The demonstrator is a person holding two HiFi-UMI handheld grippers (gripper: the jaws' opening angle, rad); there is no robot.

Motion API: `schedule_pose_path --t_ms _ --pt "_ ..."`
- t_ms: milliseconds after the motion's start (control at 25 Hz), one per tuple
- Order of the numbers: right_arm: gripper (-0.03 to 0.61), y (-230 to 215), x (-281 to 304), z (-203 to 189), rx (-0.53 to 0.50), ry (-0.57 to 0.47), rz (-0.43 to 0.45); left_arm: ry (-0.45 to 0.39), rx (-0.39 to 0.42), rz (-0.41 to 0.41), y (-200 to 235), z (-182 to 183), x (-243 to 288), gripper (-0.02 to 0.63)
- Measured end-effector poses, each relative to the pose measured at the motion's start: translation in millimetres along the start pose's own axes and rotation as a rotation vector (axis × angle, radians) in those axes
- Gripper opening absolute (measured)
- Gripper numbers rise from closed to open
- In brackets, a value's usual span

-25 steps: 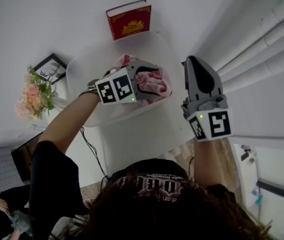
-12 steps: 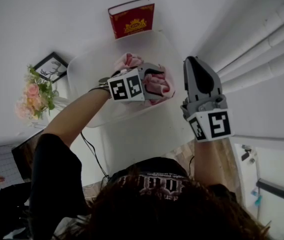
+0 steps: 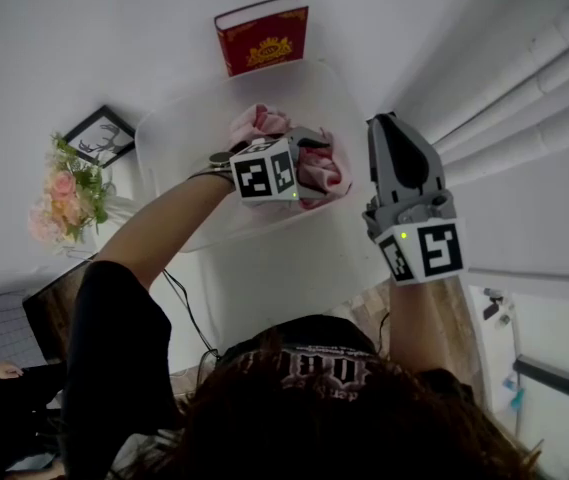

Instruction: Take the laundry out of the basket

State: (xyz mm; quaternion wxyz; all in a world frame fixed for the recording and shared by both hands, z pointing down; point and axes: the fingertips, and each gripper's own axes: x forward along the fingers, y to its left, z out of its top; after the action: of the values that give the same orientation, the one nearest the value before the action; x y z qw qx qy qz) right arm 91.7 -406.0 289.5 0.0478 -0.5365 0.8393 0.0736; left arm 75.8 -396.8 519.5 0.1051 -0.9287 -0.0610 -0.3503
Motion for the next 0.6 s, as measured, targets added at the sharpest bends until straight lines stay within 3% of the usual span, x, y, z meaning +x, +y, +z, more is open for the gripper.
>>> schedule_pose_path --t_ms 440,600 --pt "0.028 -3.4 -2.5 -8.0 0.016 0.012 -0.013 0.115 0.009 -0.001 2.5 -22.1 26.4 0.359" --pt "0.028 -4.3 -5.7 -12.0 0.024 0.021 -0.018 0.149 0.059 0.005 0.4 -20.5 30.1 0.317"
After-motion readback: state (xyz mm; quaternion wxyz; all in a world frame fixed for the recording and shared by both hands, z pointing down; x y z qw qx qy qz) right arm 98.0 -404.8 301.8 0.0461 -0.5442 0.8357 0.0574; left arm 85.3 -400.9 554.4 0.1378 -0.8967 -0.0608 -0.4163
